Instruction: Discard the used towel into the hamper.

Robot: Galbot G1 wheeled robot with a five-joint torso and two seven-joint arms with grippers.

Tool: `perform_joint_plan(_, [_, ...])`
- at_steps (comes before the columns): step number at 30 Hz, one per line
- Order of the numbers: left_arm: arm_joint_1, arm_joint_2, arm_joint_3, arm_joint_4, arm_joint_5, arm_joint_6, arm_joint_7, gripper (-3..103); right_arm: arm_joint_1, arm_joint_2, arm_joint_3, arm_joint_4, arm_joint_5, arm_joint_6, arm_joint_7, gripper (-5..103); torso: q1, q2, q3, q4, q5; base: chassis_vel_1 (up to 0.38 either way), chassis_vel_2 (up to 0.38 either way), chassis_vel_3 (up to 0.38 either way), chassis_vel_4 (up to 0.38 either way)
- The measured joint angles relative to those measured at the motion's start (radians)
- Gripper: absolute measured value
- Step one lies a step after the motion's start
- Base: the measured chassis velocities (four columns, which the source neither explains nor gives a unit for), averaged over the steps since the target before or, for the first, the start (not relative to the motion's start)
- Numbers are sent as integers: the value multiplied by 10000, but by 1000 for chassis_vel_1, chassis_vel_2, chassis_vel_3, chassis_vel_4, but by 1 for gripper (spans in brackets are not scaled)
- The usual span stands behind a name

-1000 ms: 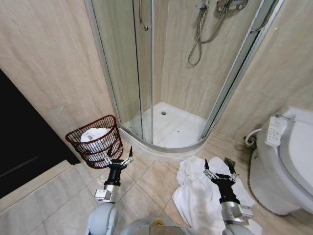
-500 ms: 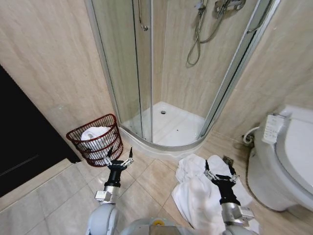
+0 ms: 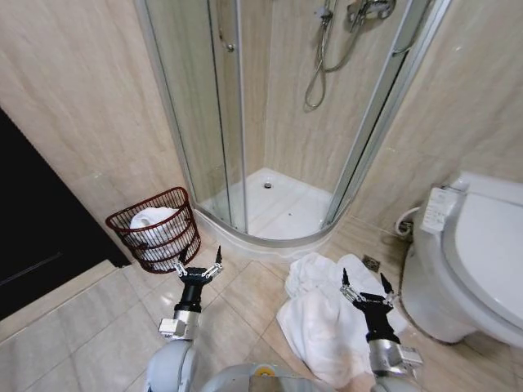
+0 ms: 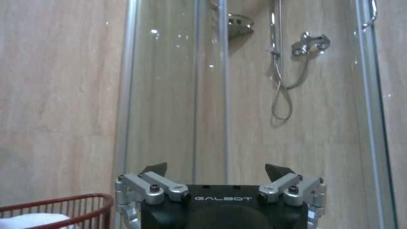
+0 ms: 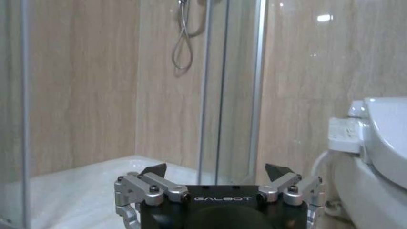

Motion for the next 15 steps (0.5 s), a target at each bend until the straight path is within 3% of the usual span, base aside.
perform_joint_plan(9, [56, 13, -38, -10, -40, -65, 2, 100, 377, 29, 252, -506, 155, -180, -137, 100, -1, 0, -1, -1, -11, -34, -37, 37, 27])
perform_joint_plan(15, [173, 11, -111, -15, 159, -384, -40, 100, 1189, -306, 388, -1608, 1405, -1303, -383, 100, -1, 1, -1, -2, -9, 32, 23, -36, -19])
